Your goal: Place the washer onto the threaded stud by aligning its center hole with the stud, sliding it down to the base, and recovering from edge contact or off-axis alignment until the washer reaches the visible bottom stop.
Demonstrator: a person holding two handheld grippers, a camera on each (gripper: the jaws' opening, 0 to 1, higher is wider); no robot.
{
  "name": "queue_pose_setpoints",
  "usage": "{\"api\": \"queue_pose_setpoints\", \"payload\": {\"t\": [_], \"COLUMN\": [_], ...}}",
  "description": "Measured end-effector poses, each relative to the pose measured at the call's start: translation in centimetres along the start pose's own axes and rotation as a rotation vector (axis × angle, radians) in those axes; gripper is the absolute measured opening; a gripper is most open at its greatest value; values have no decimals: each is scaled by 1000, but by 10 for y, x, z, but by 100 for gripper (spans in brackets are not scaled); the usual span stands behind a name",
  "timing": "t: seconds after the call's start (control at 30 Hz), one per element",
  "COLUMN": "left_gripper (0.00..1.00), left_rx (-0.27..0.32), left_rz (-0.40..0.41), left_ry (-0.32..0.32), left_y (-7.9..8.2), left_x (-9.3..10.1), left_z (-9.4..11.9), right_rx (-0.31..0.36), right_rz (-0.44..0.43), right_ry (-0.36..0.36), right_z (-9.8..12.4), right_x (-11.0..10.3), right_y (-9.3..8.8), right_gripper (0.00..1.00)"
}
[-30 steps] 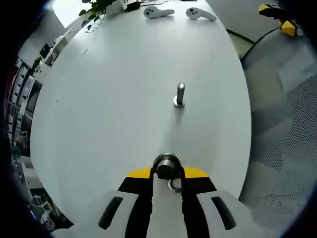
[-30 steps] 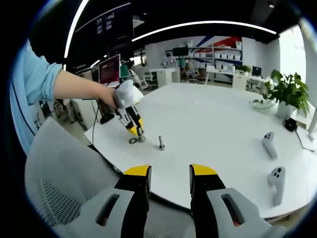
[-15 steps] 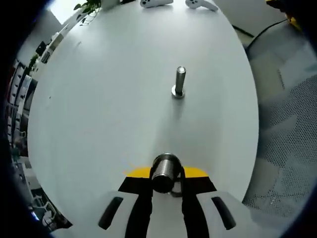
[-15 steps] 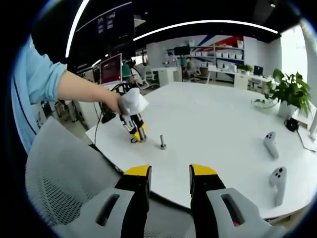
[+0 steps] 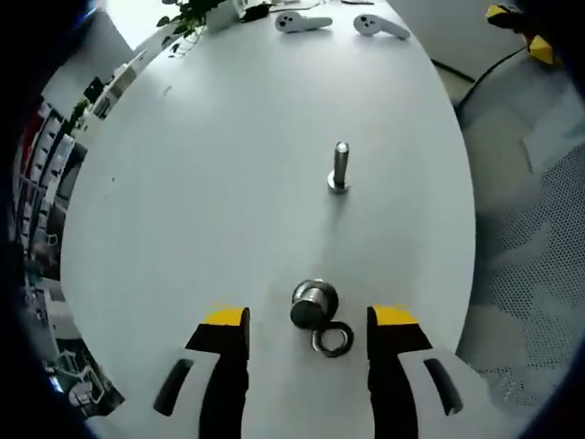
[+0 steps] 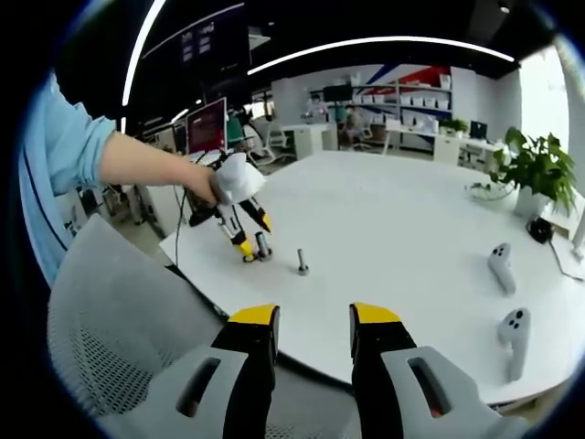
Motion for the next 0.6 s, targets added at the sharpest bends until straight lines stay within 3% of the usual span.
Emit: {"api": "queue_pose_setpoints", "payload": {"t": [0.17, 0.37, 0.5, 0.6], "left_gripper": [53, 53, 53, 52], "left_rx": [83, 147, 166, 165], "left_rz": [171, 263, 317, 354], "left_ry": [78, 148, 187, 255], "left_y": [-4, -19, -30, -46], "left_x": [-15, -21, -21, -25], "left_z": [45, 91, 114, 131], "right_rx": [4, -2, -3, -3], "right_rz": [0, 3, -4, -2], "right_ry": [6, 18, 18, 28], "right_z": [0, -1, 1, 1], "right_x": [-1, -2, -4, -5], "right_y": [1, 0, -2, -2], "right_gripper": [33, 33, 34, 35]}}
Point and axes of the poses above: the point that each gripper's makers call its tool centre point, and the gripper's own axes: z roughly backward along the fingers, x roughly to its right, y roughly out of its top, the point moved 1 cm from there along z, roughly backward along the fingers, and after that the axes turned 13 degrees about y, right-handed, at the moved point
